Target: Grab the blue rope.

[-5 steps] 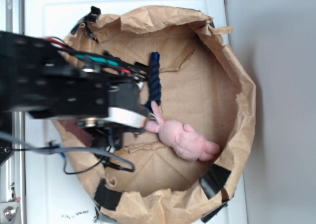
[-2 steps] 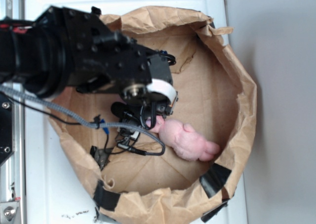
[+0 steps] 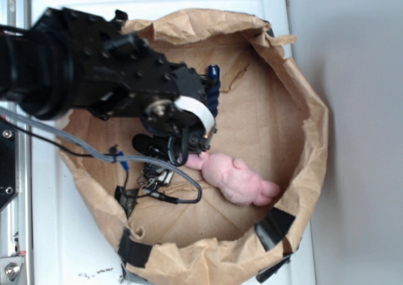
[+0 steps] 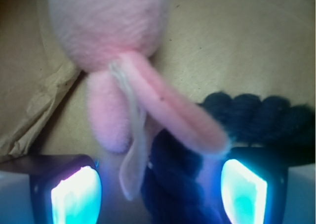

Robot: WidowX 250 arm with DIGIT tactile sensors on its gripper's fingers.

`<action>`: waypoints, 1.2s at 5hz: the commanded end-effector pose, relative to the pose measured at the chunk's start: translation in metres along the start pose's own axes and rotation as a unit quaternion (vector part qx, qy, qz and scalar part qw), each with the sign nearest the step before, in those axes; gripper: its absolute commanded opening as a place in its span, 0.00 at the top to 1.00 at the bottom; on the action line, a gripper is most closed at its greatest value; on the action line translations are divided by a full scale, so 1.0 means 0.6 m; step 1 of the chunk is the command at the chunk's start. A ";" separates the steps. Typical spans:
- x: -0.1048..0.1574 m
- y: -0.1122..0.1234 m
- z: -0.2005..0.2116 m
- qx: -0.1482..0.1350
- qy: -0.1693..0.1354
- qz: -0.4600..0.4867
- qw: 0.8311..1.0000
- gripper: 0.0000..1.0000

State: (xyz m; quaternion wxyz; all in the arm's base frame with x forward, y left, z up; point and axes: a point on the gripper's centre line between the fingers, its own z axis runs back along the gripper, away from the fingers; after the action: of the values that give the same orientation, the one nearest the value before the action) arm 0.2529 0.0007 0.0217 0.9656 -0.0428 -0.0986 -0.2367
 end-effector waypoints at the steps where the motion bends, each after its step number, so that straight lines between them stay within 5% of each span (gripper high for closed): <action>1: 0.007 -0.027 0.017 -0.022 -0.032 -0.007 0.999 0.00; 2: 0.008 -0.029 0.023 -0.034 -0.035 -0.011 0.999 0.00; 3: 0.009 -0.025 0.021 -0.028 -0.032 -0.003 0.999 1.00; 6: 0.002 -0.030 0.033 -0.020 -0.065 -0.006 0.998 1.00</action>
State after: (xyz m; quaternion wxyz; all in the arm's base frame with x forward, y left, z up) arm 0.2398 -0.0164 0.0324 0.9569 -0.0819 -0.1393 -0.2411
